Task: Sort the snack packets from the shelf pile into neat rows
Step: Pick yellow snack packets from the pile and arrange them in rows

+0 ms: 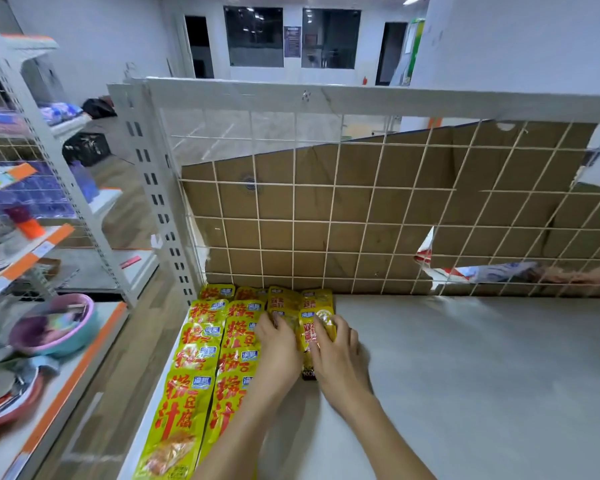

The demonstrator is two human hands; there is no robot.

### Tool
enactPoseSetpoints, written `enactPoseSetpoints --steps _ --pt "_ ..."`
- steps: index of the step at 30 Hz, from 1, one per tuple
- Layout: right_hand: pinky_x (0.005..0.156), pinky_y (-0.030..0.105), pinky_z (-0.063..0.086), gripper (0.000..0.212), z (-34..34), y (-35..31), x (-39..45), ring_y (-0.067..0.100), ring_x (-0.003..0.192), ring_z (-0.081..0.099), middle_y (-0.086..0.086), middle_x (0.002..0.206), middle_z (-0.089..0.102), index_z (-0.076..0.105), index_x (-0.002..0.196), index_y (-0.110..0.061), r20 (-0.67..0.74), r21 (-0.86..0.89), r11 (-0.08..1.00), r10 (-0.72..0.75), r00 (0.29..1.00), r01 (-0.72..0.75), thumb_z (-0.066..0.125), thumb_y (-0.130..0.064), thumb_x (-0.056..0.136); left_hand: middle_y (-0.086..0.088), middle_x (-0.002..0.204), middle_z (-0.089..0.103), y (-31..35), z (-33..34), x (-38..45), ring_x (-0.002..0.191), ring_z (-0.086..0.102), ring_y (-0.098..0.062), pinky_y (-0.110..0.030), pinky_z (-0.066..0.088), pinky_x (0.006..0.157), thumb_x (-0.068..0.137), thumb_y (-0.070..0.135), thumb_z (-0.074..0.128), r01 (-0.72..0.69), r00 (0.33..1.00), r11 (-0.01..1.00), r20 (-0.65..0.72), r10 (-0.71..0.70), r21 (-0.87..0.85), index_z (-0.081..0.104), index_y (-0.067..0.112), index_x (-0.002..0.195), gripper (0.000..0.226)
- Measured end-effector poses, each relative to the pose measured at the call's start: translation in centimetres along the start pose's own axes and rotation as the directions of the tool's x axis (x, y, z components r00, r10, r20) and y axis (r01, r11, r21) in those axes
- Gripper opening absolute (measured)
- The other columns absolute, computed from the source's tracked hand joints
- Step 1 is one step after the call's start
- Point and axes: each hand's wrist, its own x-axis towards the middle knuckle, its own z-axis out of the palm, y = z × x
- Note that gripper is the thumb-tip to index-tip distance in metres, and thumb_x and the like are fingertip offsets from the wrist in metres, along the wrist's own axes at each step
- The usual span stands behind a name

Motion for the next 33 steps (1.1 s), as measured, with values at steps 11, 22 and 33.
enactPoseSetpoints --steps 11,22,33 --pt "0.068 0.034 0.054 0.042 -0.5 0.0 0.4 0.019 0.103 0.05 0.001 0.11 0.061 0.065 0.112 -0.025 -0.036 0.032 0.999 -0.023 0.999 0.024 0.038 -0.042 0.086 -0.014 0.121 0.061 -3.8 0.1 -0.6 0.112 0.06 -0.034 -0.036 0.052 0.087 0.066 0.018 0.073 -0.395 0.918 0.895 0.118 0.378 0.207 0.064 0.003 0.114 0.051" --pt "0.082 0.033 0.053 0.045 0.3 0.4 -0.3 0.022 0.111 0.056 0.002 0.12 0.06 0.062 0.122 -0.019 0.0 -0.015 0.991 -0.131 0.991 0.131 0.036 -0.034 0.089 -0.01 0.118 0.064 -3.8 -0.4 0.0 0.11 0.062 -0.03 -0.032 0.052 0.086 0.082 0.03 0.035 -0.42 0.908 0.868 0.116 0.404 0.263 0.067 0.006 0.111 0.049" --pt "0.077 0.024 0.053 0.041 -0.1 0.5 -0.6 0.012 0.108 0.059 -0.006 0.119 0.062 0.066 0.114 -0.023 -0.001 0.051 0.989 -0.137 0.991 0.137 0.038 -0.033 0.086 0.0 0.155 0.019 -3.9 -2.1 -1.2 0.142 0.02 -0.018 -0.027 0.03 0.107 0.098 0.028 0.045 -0.323 0.946 0.942 0.075 0.317 0.088 0.03 0.019 0.146 0.051"
